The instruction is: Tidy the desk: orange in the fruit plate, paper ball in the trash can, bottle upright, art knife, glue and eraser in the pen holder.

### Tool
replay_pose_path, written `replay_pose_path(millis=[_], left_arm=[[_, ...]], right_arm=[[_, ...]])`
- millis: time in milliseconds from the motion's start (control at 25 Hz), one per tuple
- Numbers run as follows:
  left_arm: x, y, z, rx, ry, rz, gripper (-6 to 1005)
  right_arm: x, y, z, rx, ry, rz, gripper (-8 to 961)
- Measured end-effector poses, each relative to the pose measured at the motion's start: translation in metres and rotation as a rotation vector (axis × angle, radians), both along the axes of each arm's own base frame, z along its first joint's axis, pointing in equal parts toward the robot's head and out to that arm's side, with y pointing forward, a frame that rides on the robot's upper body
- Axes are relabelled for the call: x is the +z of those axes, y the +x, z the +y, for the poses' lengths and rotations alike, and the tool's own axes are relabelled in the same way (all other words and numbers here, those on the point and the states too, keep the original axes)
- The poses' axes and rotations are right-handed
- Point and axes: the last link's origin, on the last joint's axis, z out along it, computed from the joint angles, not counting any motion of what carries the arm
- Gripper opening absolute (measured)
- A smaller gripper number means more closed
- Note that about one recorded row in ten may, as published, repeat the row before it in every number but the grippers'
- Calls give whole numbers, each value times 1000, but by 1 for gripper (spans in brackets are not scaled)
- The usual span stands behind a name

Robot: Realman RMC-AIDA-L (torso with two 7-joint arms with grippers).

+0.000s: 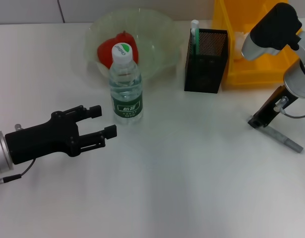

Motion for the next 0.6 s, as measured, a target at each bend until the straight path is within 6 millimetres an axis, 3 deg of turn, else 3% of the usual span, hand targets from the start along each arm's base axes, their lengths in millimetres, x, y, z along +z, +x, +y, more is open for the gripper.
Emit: replay_pose_path(millis=[440, 600], left_arm=[[0, 2, 2, -7, 1, -1, 773], [0, 2, 2, -6, 1, -1, 772]], right_arm=[[1, 0, 0, 4, 6, 21, 150], [15, -13, 0, 30, 30, 116, 143]])
